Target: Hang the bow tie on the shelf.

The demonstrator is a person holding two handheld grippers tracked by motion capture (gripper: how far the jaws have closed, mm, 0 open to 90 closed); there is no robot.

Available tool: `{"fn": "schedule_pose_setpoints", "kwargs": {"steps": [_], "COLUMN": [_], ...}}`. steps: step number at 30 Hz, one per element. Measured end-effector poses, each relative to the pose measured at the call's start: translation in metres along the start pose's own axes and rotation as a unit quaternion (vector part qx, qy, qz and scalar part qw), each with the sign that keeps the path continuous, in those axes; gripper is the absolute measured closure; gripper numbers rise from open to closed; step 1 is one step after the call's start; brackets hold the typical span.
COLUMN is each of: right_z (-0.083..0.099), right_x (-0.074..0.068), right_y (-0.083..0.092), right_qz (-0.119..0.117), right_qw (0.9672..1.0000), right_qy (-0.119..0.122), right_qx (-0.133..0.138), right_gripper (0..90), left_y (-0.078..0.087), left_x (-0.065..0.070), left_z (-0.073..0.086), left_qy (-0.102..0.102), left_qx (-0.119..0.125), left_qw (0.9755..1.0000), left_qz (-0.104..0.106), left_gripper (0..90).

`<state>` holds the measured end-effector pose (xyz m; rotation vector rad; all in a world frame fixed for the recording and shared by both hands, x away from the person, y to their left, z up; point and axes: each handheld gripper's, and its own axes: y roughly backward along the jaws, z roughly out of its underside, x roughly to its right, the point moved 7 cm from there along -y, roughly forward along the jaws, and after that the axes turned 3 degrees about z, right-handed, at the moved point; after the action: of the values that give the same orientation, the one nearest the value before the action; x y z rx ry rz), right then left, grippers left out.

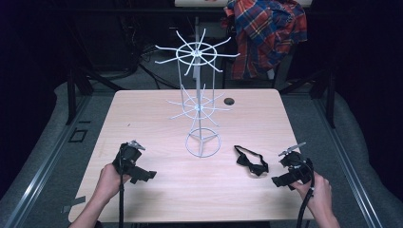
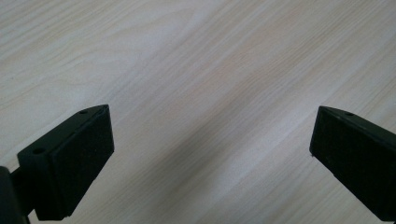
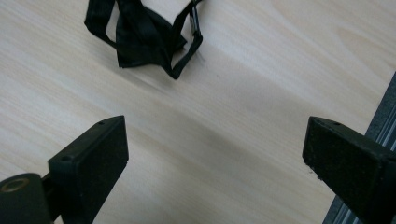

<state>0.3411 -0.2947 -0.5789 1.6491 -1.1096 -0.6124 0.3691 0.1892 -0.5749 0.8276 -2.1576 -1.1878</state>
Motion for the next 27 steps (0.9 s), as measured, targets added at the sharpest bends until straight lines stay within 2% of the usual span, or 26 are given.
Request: {"fn": "schedule_pose_setpoints", "kwargs": {"steps": [1, 4, 8, 10, 13, 15, 17, 18, 19, 21, 22, 25, 27], "right_z": [-0.003, -0.006, -0.006, -0.005, -0.006, -0.009, -0.01, -0.012, -0.012, -0.017, -0.018, -0.026, -0.03], "right_x": [-0.001, -0.003, -0.007, -0.008, -0.009, -0.012, -0.011, -0.015, -0.013, -0.02, -0.018, -0.029, -0.032], "right_y": [0.0, 0.002, -0.001, -0.001, 0.0, 0.0, 0.001, 0.0, 0.001, -0.002, -0.001, -0.004, -0.005], "right_qz": [0.0, -0.004, -0.011, -0.018, -0.014, -0.017, -0.007, -0.013, -0.003, -0.015, 0.0, -0.009, -0.005], "right_qw": [0.9999, 0.9999, 0.9998, 0.9997, 0.9997, 0.9996, 0.9996, 0.9996, 0.9994, 0.9994, 0.9992, 0.9989, 0.9986], "right_qy": [-0.003, 0.006, 0.019, 0.018, 0.018, 0.014, 0.029, 0.024, 0.033, 0.03, 0.041, 0.045, 0.052], "right_qx": [0.012, 0.012, 0.0, -0.002, 0.003, 0.016, 0.006, 0.011, 0.003, 0.009, 0.0, 0.01, 0.009], "right_gripper": [5.8, 3.2, 0.1, 0.0, 0.0, 0.0, 0.0, 0.0, 0.0, 0.0, 0.0, 0.0, 0.0], "left_y": [0.0, 0.0, 0.0, 0.0, 0.0, 0.0, -0.001, 0.0, 0.0, 0.0, 0.0, 0.0, 0.0], "left_x": [0.0, 0.0, 0.0, 0.001, 0.002, 0.002, 0.003, 0.004, 0.005, 0.006, 0.006, 0.005, 0.005], "left_z": [0.0, 0.0, 0.001, 0.001, 0.0, 0.0, 0.0, 0.0, 0.0, 0.0, 0.0, 0.0, 0.0], "left_qy": [0.001, 0.001, -0.003, -0.005, -0.008, -0.008, -0.015, -0.015, -0.017, -0.019, -0.02, -0.019, -0.02], "left_qx": [0.0, 0.003, -0.003, -0.005, -0.003, -0.004, -0.007, -0.006, -0.005, -0.006, -0.006, -0.006, -0.006], "left_qw": [1.0, 1.0, 1.0, 1.0, 1.0, 1.0, 0.9999, 0.9999, 0.9998, 0.9998, 0.9998, 0.9998, 0.9998], "left_qz": [0.0, 0.0, -0.003, -0.003, -0.003, -0.003, -0.001, -0.001, 0.0, 0.001, 0.001, 0.0, 0.002], "left_gripper": [0.0, 0.0, 0.0, 0.0, 0.0, 0.0, 0.0, 0.0, 0.0, 0.0, 0.0, 0.0, 0.0]}}
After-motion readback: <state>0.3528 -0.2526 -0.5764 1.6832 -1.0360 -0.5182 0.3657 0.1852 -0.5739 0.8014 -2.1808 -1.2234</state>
